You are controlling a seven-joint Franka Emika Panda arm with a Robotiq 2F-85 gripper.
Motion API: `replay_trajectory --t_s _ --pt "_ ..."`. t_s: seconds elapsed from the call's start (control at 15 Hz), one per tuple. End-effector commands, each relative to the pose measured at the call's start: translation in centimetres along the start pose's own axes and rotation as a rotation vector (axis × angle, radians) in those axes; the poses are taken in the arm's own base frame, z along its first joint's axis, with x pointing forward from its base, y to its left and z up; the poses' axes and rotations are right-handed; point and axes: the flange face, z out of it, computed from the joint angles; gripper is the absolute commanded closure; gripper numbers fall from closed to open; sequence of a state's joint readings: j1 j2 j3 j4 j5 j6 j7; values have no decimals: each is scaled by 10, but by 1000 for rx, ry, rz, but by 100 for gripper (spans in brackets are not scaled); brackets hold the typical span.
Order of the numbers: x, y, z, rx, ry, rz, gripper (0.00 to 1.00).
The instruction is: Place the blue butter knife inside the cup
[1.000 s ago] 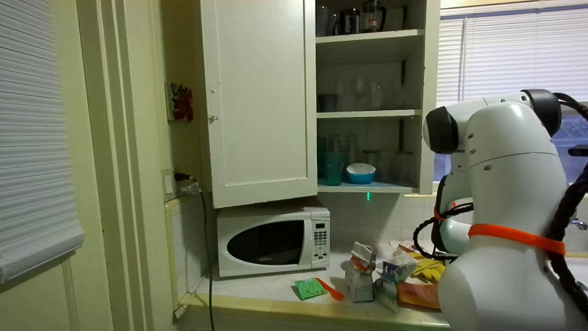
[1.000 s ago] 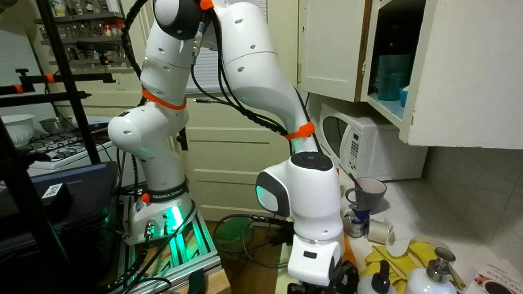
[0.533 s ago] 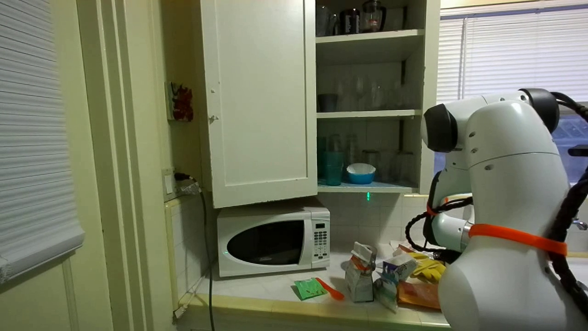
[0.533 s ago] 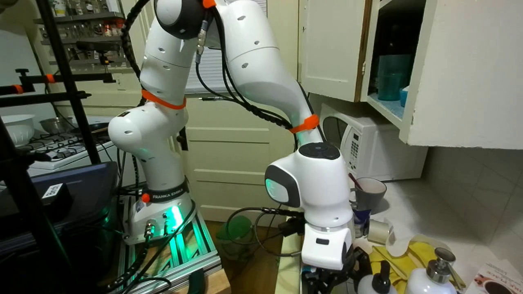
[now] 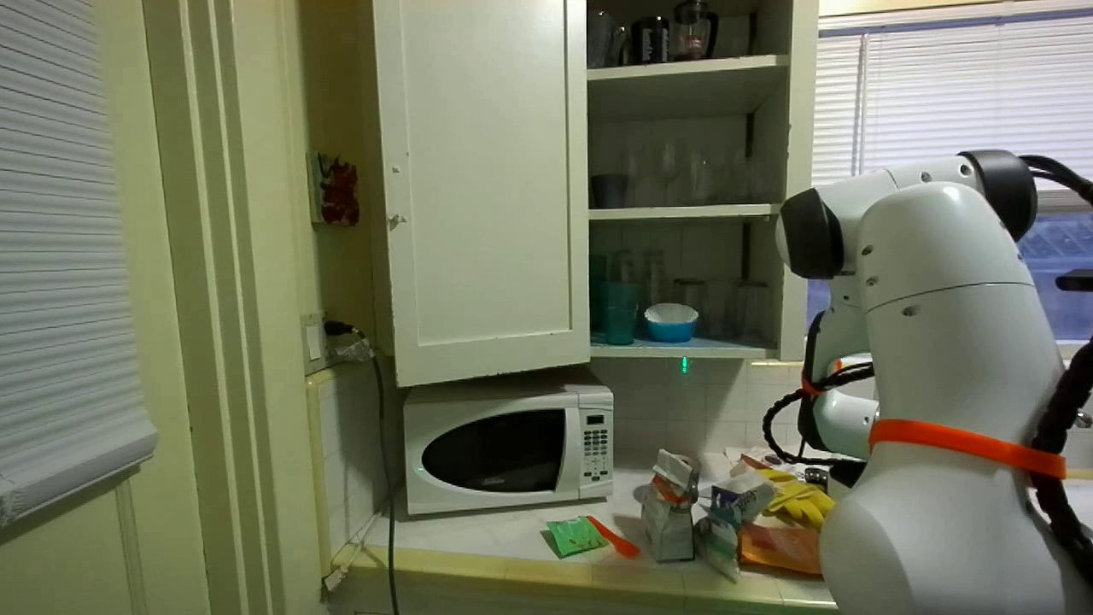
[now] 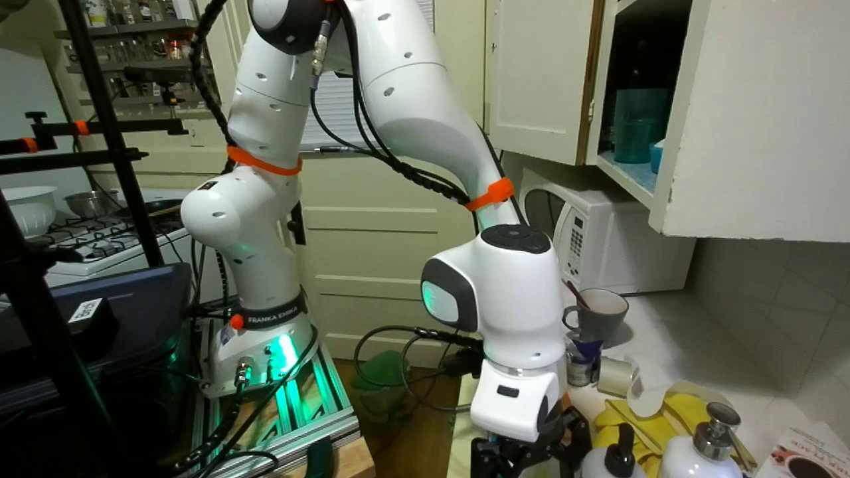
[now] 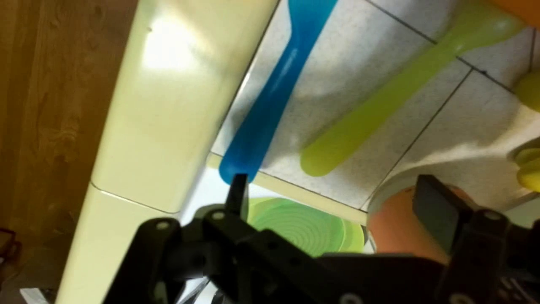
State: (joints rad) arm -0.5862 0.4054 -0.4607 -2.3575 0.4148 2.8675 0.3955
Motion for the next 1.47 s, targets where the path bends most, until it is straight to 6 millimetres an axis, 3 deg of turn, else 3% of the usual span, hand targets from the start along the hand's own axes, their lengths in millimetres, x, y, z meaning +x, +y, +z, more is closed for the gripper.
replay_trajectory --t_s 0.0,0.27,0.33,0.67,1.0,1.4 --pt "-9 8 -8 1 -57 60 0" --pt "-16 5 -3 10 -77 102 1" --pt "-16 5 -2 10 -81 113 14" --pt "-6 23 -1 8 -83 220 35" --pt "2 45 0 4 -82 312 26" --pt "-1 46 7 1 -92 352 34"
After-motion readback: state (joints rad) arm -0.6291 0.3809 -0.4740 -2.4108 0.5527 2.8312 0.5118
